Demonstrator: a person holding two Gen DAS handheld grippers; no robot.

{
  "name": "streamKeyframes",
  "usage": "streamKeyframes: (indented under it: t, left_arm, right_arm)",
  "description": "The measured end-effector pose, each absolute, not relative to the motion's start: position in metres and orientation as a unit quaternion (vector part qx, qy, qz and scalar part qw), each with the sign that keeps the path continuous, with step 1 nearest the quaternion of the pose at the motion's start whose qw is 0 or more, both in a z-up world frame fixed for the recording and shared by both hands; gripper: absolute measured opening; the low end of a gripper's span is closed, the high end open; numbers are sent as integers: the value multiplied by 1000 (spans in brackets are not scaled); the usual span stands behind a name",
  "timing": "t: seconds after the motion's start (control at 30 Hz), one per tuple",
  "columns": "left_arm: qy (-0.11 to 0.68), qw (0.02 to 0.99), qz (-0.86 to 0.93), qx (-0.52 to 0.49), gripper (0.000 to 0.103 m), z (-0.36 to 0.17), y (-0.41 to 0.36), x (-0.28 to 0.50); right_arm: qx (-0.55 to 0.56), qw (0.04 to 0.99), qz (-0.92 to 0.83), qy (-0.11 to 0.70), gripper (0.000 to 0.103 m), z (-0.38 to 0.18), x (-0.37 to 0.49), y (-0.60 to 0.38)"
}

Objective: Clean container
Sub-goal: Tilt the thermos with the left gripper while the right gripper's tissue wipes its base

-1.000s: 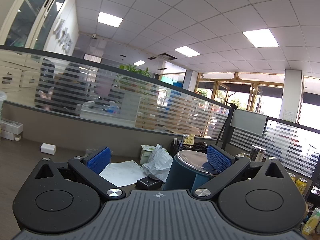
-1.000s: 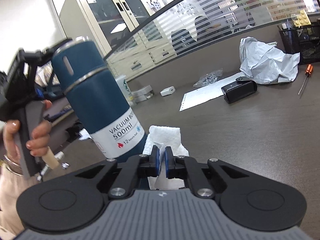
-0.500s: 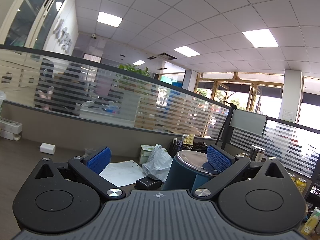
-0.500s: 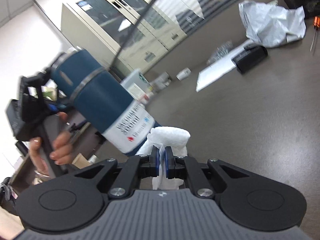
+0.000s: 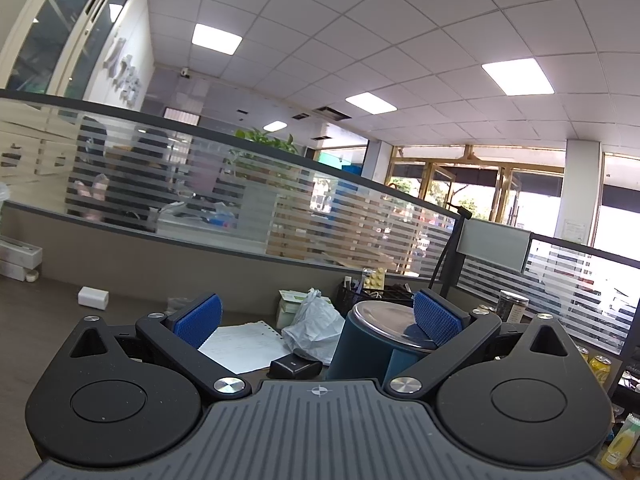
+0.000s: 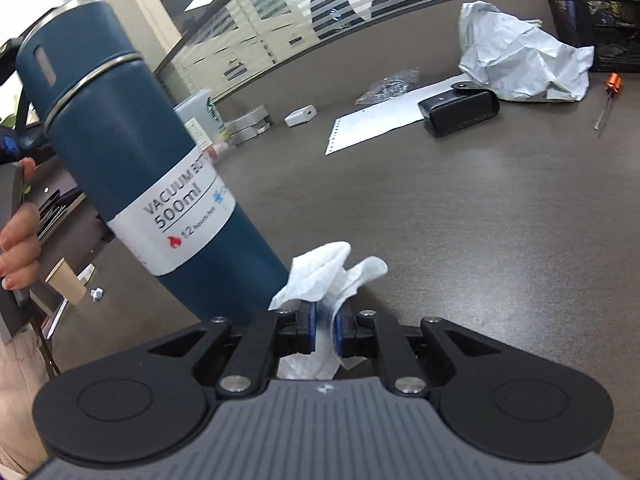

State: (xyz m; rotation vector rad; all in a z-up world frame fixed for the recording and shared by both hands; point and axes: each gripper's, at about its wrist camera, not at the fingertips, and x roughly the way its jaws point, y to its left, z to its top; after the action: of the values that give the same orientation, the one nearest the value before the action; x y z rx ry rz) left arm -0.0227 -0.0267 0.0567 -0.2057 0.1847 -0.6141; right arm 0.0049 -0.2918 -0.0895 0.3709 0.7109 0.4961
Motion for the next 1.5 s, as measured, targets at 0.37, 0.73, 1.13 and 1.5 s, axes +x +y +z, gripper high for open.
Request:
streamKeyframes:
  t: [0.37,0.73,1.13,1.5]
  left_arm:
    - [91,943,-302,-103,103,57,-26,-23]
    - [90,943,-302,-102,103,57,-25,-24]
    - [89,943,-304,-102,103,57,-25,-23]
    - [89,944,-302,-101,103,58,-24,-26]
  right_arm:
    - [169,910,206,319,54,-76,-2,-300]
    - [61,935,165,308,71,-73,-5,-268]
    - [56,936,132,322,15,-83,2,-279]
    - [188,920,191,285,6,-80,-2,-311]
